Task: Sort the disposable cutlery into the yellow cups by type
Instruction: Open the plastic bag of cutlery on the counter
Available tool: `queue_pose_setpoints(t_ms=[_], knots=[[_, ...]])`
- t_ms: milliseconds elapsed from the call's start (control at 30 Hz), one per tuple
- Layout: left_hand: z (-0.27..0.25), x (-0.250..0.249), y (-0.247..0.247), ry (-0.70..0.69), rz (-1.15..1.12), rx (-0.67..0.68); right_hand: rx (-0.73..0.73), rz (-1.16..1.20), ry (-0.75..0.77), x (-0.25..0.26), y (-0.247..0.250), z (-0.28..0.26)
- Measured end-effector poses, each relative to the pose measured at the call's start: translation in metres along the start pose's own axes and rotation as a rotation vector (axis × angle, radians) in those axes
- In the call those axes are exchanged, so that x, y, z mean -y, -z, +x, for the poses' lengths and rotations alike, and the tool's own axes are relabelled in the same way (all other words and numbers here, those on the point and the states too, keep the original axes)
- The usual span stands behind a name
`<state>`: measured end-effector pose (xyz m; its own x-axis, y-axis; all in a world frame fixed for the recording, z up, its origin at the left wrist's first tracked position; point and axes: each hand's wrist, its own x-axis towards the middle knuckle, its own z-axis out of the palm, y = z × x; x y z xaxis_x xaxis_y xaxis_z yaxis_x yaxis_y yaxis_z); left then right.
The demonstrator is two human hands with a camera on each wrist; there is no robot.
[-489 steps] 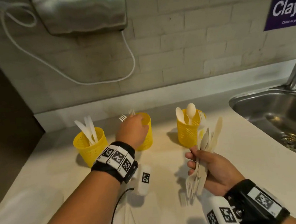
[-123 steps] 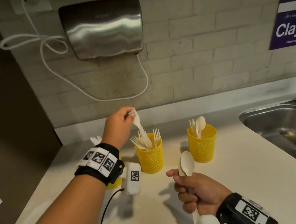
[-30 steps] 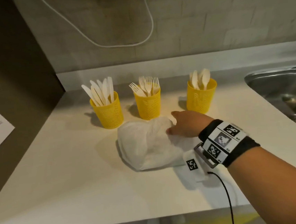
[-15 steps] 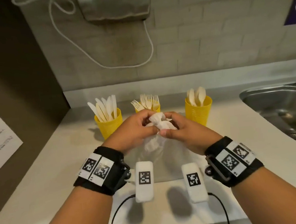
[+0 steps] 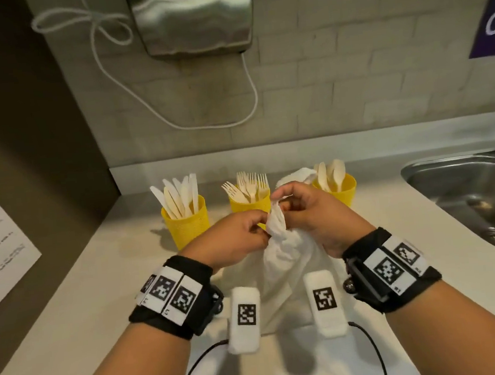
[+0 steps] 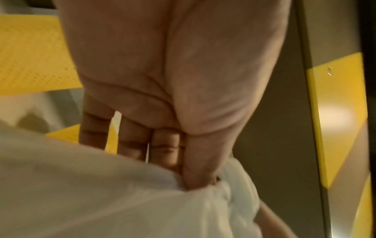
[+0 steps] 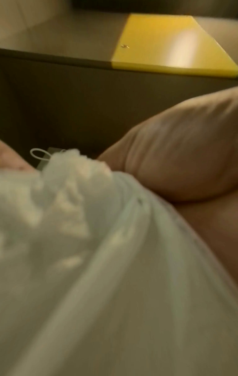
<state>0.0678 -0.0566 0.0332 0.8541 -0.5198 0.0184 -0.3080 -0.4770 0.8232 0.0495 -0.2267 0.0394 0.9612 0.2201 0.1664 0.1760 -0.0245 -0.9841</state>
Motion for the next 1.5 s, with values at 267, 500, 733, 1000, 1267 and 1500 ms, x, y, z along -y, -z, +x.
queue_pose_setpoints(t_ms=[267,500,733,1000,1267,1500], knots=[[0.001,-0.001,0.010,-0.070,-0.388,-0.347,0.097,-0.500,-0.070,0.002,0.023,-0.006],[0.011,-0.023,0.017,-0.154,-0.144,-0.186,-0.098,-0.503,0.070,-0.002,0.029,0.008],[0.014,-0.017,0.020,-0.143,0.043,-0.280,-0.067,-0.292,-0.016,-0.001,0.038,0.005],[0.013,-0.038,0.011,-0.200,-0.011,-0.322,-0.117,-0.343,0.070,0.021,0.025,0.012],[0.009,-0.031,0.034,-0.166,-0.027,-0.550,-0.292,-0.091,0.073,0.027,0.040,0.010],[0.019,-0.074,0.028,-0.323,0.099,-0.709,-0.206,-0.264,0.260,0.069,0.008,0.020]])
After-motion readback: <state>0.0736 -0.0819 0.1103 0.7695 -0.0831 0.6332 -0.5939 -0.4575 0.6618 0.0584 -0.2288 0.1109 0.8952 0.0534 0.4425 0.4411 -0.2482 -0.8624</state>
